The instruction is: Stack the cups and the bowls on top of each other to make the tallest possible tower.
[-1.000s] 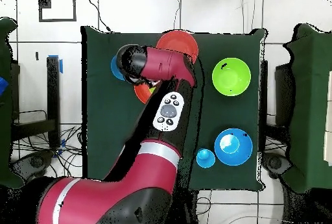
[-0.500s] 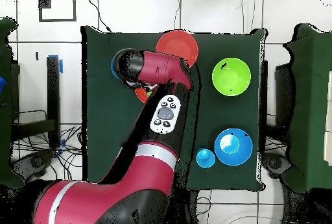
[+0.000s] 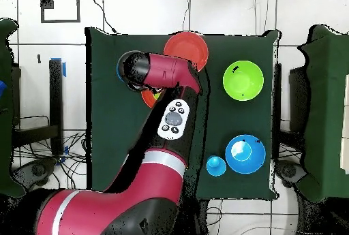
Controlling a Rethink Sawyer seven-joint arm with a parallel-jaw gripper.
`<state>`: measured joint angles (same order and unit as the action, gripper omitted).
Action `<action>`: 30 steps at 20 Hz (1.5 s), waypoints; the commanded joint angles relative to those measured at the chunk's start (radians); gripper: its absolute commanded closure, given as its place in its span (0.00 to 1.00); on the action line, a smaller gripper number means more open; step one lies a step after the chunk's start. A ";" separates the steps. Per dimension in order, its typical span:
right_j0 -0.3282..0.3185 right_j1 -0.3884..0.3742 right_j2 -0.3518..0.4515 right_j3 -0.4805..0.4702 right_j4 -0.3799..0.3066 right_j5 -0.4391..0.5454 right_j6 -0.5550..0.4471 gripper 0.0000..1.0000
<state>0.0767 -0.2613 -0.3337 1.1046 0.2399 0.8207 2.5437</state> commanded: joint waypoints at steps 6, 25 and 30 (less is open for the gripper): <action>-0.033 -0.009 0.214 0.116 0.030 -0.073 -0.001 1.00; 0.012 0.042 0.149 0.055 0.011 0.132 0.112 1.00; 0.022 0.032 0.131 0.050 0.002 0.149 0.103 1.00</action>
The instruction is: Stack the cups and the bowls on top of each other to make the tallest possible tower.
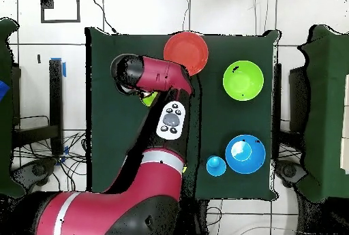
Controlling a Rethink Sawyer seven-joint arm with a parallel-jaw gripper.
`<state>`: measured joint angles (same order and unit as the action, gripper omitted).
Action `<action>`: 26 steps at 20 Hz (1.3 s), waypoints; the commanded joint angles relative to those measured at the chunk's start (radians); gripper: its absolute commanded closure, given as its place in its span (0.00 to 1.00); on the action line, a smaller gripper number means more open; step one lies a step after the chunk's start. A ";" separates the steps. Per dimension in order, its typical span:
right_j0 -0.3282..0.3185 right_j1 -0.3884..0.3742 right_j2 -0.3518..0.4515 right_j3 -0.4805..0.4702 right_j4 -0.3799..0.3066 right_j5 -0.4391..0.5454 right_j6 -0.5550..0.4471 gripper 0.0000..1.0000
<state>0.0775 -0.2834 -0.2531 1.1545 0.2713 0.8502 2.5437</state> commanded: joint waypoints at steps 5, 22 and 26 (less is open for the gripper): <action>0.037 0.048 0.020 -0.029 -0.037 0.159 0.109 1.00; 0.013 -0.004 -0.006 -0.084 -0.063 0.307 0.012 1.00; -0.015 0.008 0.012 -0.116 -0.075 0.309 -0.047 1.00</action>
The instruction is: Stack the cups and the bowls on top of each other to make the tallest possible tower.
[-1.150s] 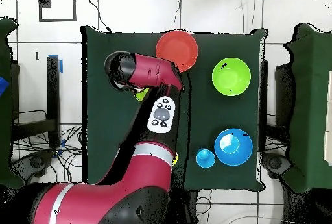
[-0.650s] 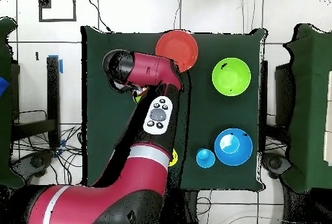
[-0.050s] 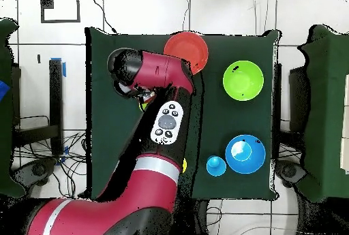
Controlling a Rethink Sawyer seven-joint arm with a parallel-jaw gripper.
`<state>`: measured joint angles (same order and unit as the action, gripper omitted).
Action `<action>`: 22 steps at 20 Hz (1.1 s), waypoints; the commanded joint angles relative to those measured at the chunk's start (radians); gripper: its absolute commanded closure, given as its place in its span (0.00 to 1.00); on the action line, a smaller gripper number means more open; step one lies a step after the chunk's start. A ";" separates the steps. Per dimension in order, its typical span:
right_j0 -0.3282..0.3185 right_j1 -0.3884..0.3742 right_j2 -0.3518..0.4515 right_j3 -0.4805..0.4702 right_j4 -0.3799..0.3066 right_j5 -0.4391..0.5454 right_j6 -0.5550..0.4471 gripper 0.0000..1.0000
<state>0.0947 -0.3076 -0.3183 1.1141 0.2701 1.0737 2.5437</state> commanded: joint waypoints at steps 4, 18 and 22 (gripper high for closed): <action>-0.054 0.050 0.085 -0.109 -0.079 0.097 -0.071 1.00; -0.088 0.074 0.126 -0.092 -0.037 0.151 -0.047 1.00; -0.111 0.091 0.154 -0.082 -0.014 0.178 -0.037 1.00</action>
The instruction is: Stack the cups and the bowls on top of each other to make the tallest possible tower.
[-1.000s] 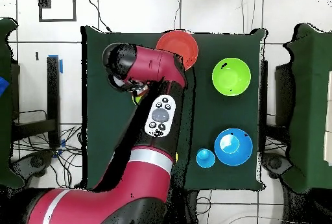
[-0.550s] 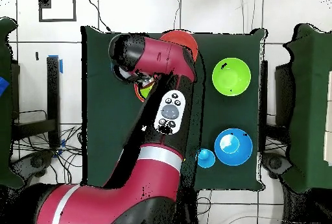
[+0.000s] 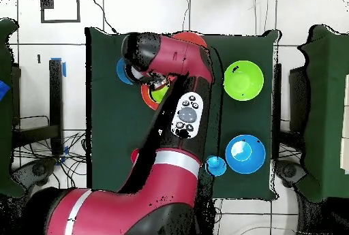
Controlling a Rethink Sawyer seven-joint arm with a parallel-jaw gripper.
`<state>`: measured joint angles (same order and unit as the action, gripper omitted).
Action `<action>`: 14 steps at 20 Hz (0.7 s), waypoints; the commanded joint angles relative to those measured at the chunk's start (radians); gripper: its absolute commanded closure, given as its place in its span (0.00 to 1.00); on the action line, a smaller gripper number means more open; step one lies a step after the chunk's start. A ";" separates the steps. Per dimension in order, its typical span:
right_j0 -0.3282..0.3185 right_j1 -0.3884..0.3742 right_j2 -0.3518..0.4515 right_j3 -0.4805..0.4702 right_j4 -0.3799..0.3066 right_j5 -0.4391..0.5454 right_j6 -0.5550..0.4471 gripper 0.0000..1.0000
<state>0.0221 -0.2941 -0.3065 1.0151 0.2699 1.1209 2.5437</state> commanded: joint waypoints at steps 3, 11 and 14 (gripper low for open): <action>-0.041 0.071 0.149 0.025 -0.011 0.150 -0.027 1.00; -0.044 0.036 0.176 0.074 0.009 0.161 -0.023 1.00; -0.039 0.015 0.183 0.100 0.015 0.152 -0.021 1.00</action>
<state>-0.0151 -0.2706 -0.2651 1.0238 0.2717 1.2142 2.5437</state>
